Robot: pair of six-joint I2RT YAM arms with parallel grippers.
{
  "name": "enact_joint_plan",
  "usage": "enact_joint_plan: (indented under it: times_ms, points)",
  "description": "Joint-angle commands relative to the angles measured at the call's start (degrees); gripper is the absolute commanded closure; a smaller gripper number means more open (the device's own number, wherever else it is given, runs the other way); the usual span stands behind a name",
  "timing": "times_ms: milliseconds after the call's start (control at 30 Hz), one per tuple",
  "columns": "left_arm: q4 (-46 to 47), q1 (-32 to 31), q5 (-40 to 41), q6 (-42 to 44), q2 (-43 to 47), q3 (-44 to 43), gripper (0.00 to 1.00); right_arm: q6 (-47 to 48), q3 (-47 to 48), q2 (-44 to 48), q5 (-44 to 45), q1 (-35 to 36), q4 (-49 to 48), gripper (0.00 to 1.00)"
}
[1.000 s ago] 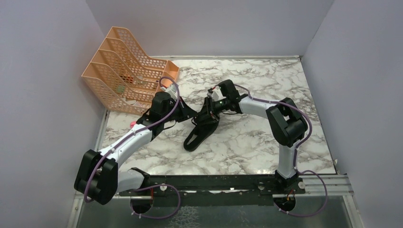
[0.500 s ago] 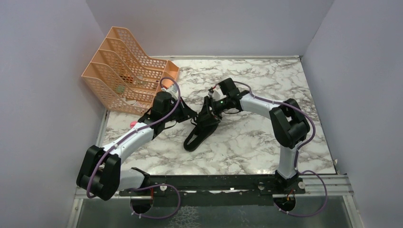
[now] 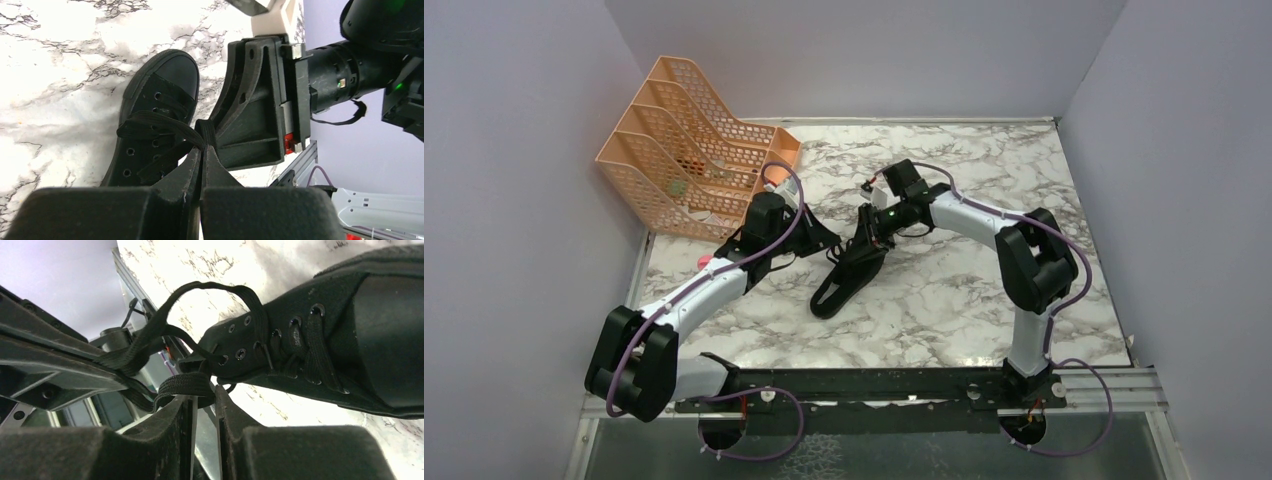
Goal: Tie the shoes
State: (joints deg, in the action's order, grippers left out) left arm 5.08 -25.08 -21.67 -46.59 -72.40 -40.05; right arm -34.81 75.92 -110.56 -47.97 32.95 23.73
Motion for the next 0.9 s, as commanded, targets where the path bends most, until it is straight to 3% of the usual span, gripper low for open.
enact_joint_plan:
  times_ms: [0,67,300,533,733,867]
  points:
    - [1.23,0.38,-1.37,-0.11,0.02,-0.60,1.00,8.32,3.05,0.54,1.91,0.27,6.21,0.76]
    - [1.23,0.38,-1.27,-0.04,0.15,-0.62,1.00,10.56,2.94,1.11,1.35,0.27,7.18,0.72]
    - [1.04,0.38,-1.35,-0.26,-0.45,-0.64,1.00,10.66,1.33,0.45,-5.88,0.30,5.78,0.76]
    - [0.10,0.47,-0.92,-0.17,-1.24,-0.91,1.00,13.52,0.26,2.48,-6.70,0.27,7.07,0.48]
    - [0.03,0.47,-0.27,-0.21,-1.60,-0.95,1.00,18.38,-0.57,3.44,-4.51,0.34,8.45,0.39]
    - [-0.07,0.55,-0.32,-0.13,-2.71,-1.60,1.00,19.64,-0.25,6.49,5.65,0.49,11.69,0.38]
